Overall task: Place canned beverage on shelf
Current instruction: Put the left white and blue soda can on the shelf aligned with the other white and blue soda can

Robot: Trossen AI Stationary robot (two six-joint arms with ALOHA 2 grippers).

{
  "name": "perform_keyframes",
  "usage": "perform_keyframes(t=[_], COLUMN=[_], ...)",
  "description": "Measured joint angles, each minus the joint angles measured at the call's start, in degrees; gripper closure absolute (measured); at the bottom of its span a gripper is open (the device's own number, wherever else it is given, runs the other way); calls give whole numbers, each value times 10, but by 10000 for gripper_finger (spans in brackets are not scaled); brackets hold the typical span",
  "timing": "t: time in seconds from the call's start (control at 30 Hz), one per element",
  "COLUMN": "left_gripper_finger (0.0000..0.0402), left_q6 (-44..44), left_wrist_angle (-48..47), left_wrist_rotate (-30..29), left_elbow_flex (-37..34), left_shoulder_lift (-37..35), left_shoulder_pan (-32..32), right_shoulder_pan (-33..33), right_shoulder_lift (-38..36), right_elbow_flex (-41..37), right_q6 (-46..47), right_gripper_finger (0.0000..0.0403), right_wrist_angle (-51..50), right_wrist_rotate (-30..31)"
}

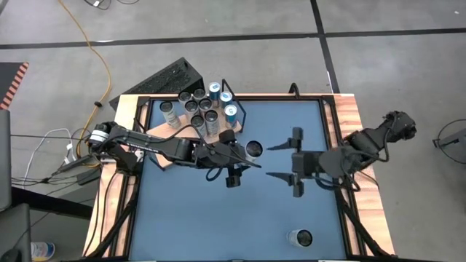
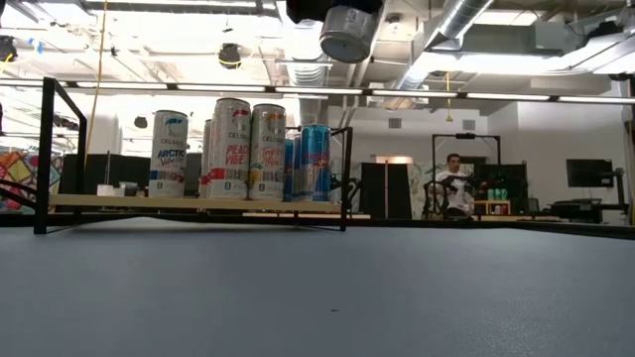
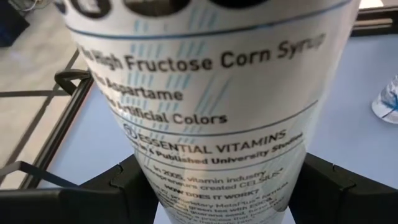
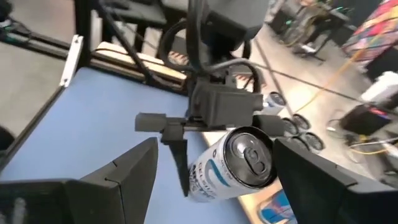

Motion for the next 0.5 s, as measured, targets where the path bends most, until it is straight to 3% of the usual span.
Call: perform_keyframes(t=[0.27, 0.5], left_gripper_finger=[145, 145], left_q6=[24, 24], left_wrist_angle=[-8, -20], left_wrist_rotate=[-13, -29], left_elbow_flex=[0, 0], left_shoulder_lift=[0, 0], left_shoulder_pan=[0, 0], right_shoulder_pan=[-79, -115], right_shoulder_lift=[0, 0], right_elbow_flex=[0, -8], right_q6=[-72, -66], right_gripper_finger=[91, 91], right_wrist_angle=[22, 25], right_wrist_rotate=[-85, -185])
